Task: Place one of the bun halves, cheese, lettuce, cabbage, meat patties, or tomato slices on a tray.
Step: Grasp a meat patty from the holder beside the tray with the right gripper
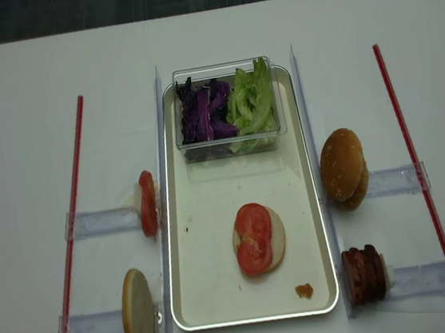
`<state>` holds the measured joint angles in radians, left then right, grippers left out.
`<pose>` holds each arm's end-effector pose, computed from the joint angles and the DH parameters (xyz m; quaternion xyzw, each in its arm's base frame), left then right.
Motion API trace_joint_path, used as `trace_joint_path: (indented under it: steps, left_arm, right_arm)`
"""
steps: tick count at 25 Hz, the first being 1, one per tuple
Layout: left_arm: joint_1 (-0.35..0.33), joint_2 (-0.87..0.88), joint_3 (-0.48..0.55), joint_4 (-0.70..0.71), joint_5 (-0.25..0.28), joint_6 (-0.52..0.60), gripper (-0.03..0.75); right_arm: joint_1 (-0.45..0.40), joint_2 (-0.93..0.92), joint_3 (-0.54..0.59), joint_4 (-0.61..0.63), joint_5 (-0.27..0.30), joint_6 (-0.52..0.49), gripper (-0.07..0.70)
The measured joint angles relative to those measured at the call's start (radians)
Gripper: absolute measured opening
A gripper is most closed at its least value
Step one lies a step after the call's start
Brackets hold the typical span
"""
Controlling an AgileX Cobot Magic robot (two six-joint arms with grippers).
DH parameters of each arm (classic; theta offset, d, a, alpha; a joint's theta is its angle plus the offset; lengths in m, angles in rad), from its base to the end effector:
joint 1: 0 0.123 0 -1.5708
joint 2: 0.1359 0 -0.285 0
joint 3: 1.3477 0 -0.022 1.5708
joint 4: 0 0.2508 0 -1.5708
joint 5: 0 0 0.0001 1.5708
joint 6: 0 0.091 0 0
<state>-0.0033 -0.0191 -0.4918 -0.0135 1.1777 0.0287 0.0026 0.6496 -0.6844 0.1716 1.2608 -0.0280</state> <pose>-0.0121 -0.0011 0.2657 0.0148 0.8795 -0.0007 0.4756 0.0826 0.0150 0.2955 -0.0068 0.9732 0.0826 0.2146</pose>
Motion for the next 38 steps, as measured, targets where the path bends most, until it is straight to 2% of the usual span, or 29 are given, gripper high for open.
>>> trace_joint_path:
  steps: [25,34,38]
  left_arm:
    - [0.000,0.000,0.000,0.000,0.000,0.000,0.410]
    - [0.000,0.000,0.000,0.000,0.000,0.000,0.410]
    - [0.000,0.000,0.000,0.000,0.000,0.000,0.410]
  right_arm:
    - [0.000,0.380,-0.004,-0.031,-0.028,-0.002,0.469]
    - [0.000,0.431,-0.006,-0.032,-0.036,-0.002,0.469]
    - [0.000,0.431,-0.006,0.008,-0.058,-0.002,0.464]
